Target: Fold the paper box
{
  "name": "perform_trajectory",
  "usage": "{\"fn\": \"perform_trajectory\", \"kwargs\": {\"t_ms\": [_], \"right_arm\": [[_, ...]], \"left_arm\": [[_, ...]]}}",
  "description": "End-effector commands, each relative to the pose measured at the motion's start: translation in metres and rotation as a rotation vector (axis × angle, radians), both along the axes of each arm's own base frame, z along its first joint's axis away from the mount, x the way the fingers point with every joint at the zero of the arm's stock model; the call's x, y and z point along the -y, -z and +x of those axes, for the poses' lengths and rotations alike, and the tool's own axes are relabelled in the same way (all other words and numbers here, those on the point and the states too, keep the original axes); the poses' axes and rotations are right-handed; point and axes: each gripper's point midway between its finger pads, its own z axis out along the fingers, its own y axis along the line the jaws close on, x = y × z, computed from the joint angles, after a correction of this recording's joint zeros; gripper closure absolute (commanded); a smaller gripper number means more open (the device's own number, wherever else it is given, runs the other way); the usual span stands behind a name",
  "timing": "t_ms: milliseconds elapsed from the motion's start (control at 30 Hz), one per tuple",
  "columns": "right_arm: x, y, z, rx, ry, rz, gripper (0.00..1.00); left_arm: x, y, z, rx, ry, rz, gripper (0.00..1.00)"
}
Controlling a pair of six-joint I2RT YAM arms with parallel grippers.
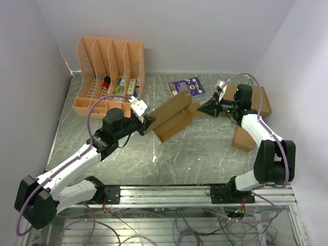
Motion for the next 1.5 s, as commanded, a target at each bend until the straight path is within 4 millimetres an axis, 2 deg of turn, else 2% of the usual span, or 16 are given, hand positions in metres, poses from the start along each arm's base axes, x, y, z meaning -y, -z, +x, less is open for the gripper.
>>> {"fn": "perform_trajectory", "kwargs": {"t_ms": [0,167,300,600,700,833,933,1100,1267,1467], "right_arm": [[-0.012,0.011,-0.004,0.023,0.001,-0.013,1.0],[-0.024,0.028,-0.002,0.062,0.049,-0.029,1.0],[-0.032,0.04,-0.004,0.071,0.064,-0.047,1.0],[-0.043,0.067,-0.017,0.018,0.036,-0.128,1.0],[-0.046,0.071,-0.023,0.007,0.019,-0.138,1.0],[-0.045,0.085,-0.032,-0.008,0.001,-0.18,1.0],[-0.042,0.091,-0.035,-0.001,0.01,-0.199,1.0],[-0.046,0.072,-0.017,0.143,0.077,-0.109,1.0],[-0.063,0.063,0.003,0.207,0.111,-0.065,1.0],[-0.072,0.069,0.021,0.251,0.21,-0.039,1.0]], "left_arm": [[0.0,-0.006,0.014,0.023,-0.064,-0.028,0.93],[0.004,0.0,0.024,0.024,-0.075,-0.019,0.93],[0.009,0.012,0.026,0.004,-0.06,-0.004,0.93],[0.009,0.031,0.015,0.028,0.001,0.082,0.93],[0.016,0.035,0.009,0.04,0.027,0.11,0.93],[0.021,0.043,0.005,0.045,0.036,0.163,0.93],[0.023,0.042,0.005,0.075,0.027,0.198,0.93],[0.017,0.025,0.02,0.157,-0.034,0.249,0.93],[0.008,0.011,0.035,0.228,-0.087,0.315,0.93],[0.007,0.025,0.039,0.217,-0.086,0.379,0.93]]}}
